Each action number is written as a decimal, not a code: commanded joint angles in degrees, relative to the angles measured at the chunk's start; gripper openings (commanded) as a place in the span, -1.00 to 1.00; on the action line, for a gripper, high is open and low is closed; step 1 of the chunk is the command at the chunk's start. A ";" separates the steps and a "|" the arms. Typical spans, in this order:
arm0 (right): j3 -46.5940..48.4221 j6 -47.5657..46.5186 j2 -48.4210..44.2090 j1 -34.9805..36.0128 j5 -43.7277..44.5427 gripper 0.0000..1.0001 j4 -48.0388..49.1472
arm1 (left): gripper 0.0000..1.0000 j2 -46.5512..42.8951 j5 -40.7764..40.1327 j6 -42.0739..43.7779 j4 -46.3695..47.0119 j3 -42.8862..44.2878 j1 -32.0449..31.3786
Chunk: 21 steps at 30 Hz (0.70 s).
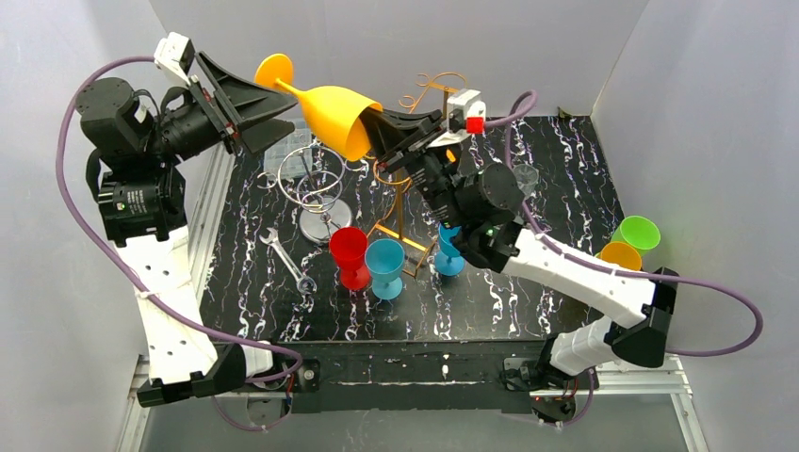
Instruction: Place the wine glass upside down on the wine glass rack
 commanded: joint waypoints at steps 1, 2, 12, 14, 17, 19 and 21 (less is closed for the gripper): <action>1.78 -0.05 1.69 1.87 -1.33 -0.97 9.67 | 0.99 -1.94 -1.48 0.35 1.71 -4.62 0.34; 1.41 -0.06 1.69 2.10 -1.65 -0.97 9.72 | 0.99 -1.96 -2.20 1.27 1.32 -5.03 0.33; -7.10 -3.69 0.46 6.13 1.59 -0.97 11.71 | -0.26 0.84 -2.62 2.87 6.81 0.87 1.24; -7.43 -5.89 1.34 7.78 2.55 -0.97 11.65 | -0.55 1.08 -2.06 2.57 7.41 1.69 1.41; -7.12 -11.24 3.00 10.08 2.62 -0.97 11.29 | -0.85 0.93 -1.40 2.29 9.42 1.59 1.38; -5.64 -13.73 4.02 11.20 4.13 -0.97 8.13 | -0.98 0.75 -0.85 2.68 10.37 1.50 1.45; -5.96 -14.28 4.11 11.49 4.90 -0.97 6.20 | -0.99 0.22 -0.43 2.68 11.23 0.78 1.53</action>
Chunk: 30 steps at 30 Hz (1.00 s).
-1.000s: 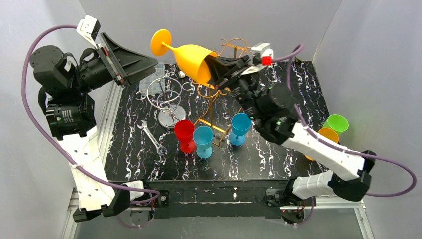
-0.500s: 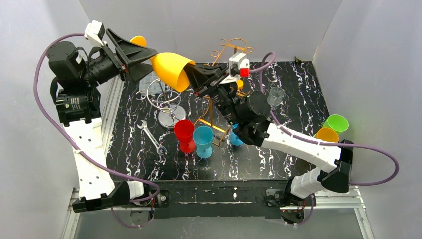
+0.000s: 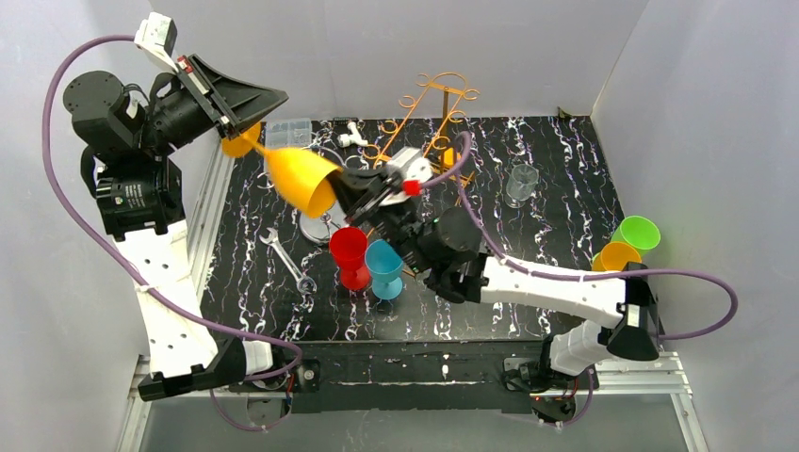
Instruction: Place the wine glass upside down on the wine glass rack
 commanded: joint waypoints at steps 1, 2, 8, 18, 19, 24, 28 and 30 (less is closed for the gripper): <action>0.60 -5.10 0.85 1.92 0.55 -0.97 -1.80 | -0.99 -1.56 1.86 0.76 4.99 -0.40 0.34; -0.29 -5.56 0.76 2.04 0.79 -0.97 -1.21 | -0.97 -2.07 2.13 0.21 5.81 -1.61 0.34; -1.66 -19.56 2.26 5.04 8.89 -0.97 8.27 | 0.10 -4.61 5.01 1.31 6.02 -6.73 0.39; 5.99 -44.05 6.85 4.91 7.64 -0.97 21.70 | 0.93 -4.16 2.29 3.91 -0.10 -2.48 1.14; 6.34 -45.54 7.36 4.91 7.80 -0.97 22.85 | 0.93 -4.22 2.56 3.59 0.11 -2.70 1.36; 6.80 -48.30 7.20 5.89 6.17 -0.97 24.40 | 0.89 -5.63 1.92 3.48 0.82 -5.65 1.58; 7.61 -48.61 7.42 7.37 4.97 -0.97 24.17 | 0.78 -5.37 0.12 3.17 1.34 -7.36 1.70; 7.42 -47.81 7.45 8.06 4.75 -0.97 23.95 | 0.67 -4.70 -0.42 2.71 2.91 -7.61 1.69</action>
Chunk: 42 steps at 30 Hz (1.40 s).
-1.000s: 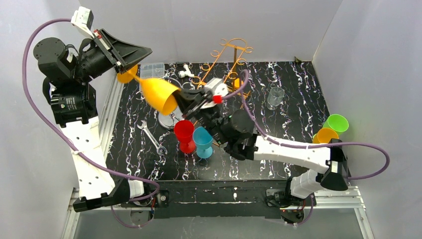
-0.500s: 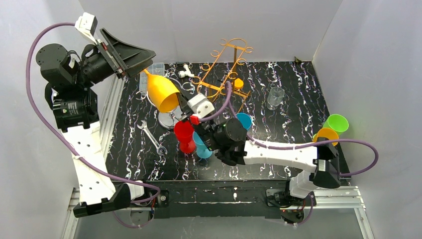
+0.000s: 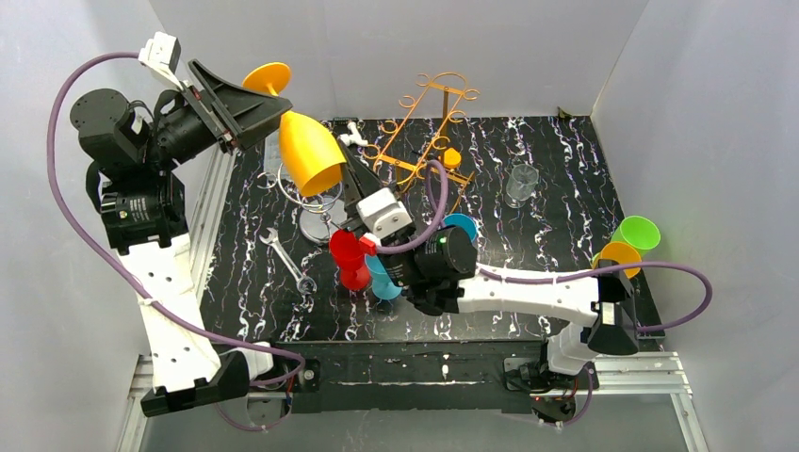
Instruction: Place the wine glass upside down on the wine glass rack
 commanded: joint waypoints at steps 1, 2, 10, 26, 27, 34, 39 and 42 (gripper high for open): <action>2.98 -0.77 0.51 1.93 -1.15 -0.97 4.77 | 0.60 0.35 -1.83 -0.32 2.98 -0.93 0.40; 2.95 -0.38 0.84 2.13 -1.04 -0.97 5.27 | 0.51 0.56 -2.00 -0.65 3.63 -1.17 0.43; 3.10 -0.09 5.71 3.15 0.66 -0.97 7.36 | -0.81 0.76 -1.24 -2.94 6.62 -1.02 0.44; -3.16 21.23 -10.35 3.44 0.45 0.97 -36.81 | -1.00 -0.54 4.31 -5.74 26.87 -3.46 0.85; -2.84 23.76 -12.07 3.44 -0.60 0.97 -41.85 | -1.00 -0.62 4.88 -3.81 26.91 -2.74 0.84; 3.61 41.56 -20.97 2.60 -11.08 1.00 -65.42 | -1.00 -4.63 14.57 14.19 26.79 -3.23 0.81; 12.61 50.24 -18.42 -4.99 -24.03 1.00 -72.13 | -1.00 -10.93 18.56 24.36 26.42 -7.07 0.85; 16.46 57.51 -15.82 -12.37 -34.92 1.00 -71.38 | -1.00 -13.45 21.11 28.12 25.52 -7.99 0.79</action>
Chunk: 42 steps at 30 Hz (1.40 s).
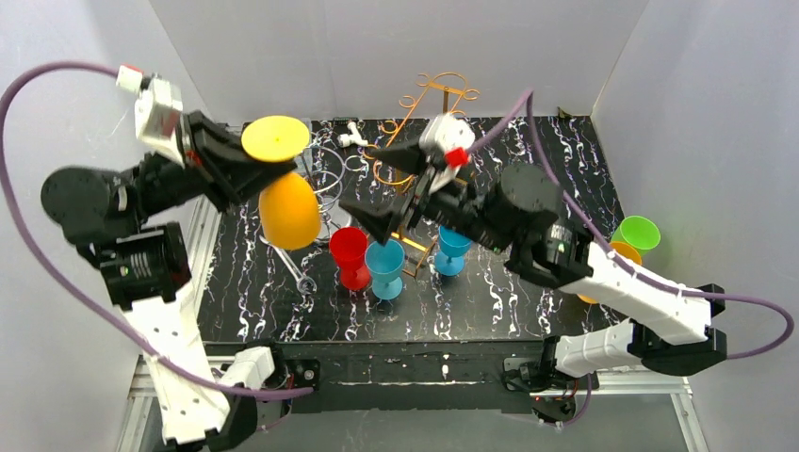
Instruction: Place the wine glass upside down on the wine glass rack
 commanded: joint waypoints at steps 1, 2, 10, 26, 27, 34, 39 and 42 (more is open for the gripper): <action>6.18 14.70 3.74 -9.67 -18.70 1.00 -2.17 | -1.00 -4.81 6.45 9.98 1.22 -1.04 0.03; 7.20 16.47 4.54 -10.96 -20.96 1.00 -1.02 | -1.00 -5.57 7.15 10.40 1.12 -1.55 -0.01; 11.38 21.81 9.35 -13.59 -34.03 1.00 2.76 | -1.00 -8.99 6.32 10.86 1.03 -4.11 -0.03; -0.80 31.19 10.08 -13.53 -42.65 1.00 25.83 | -1.00 -7.04 -0.55 4.98 2.02 -4.22 -0.66; -1.28 32.32 10.69 -13.57 -43.39 1.00 27.92 | -1.00 -6.92 -1.04 4.66 2.10 -3.94 -0.86; -4.14 35.84 13.92 -13.36 -46.15 1.00 35.16 | -1.00 -4.64 -3.13 -2.66 8.18 -2.64 -1.73; -4.42 37.74 15.64 -12.80 -47.38 1.00 38.63 | -1.00 -4.22 -4.47 -6.71 12.65 -2.96 -2.31; -3.18 38.52 17.41 -11.60 -48.97 1.00 40.04 | -1.00 -4.06 -5.28 -7.13 13.75 -3.32 -2.64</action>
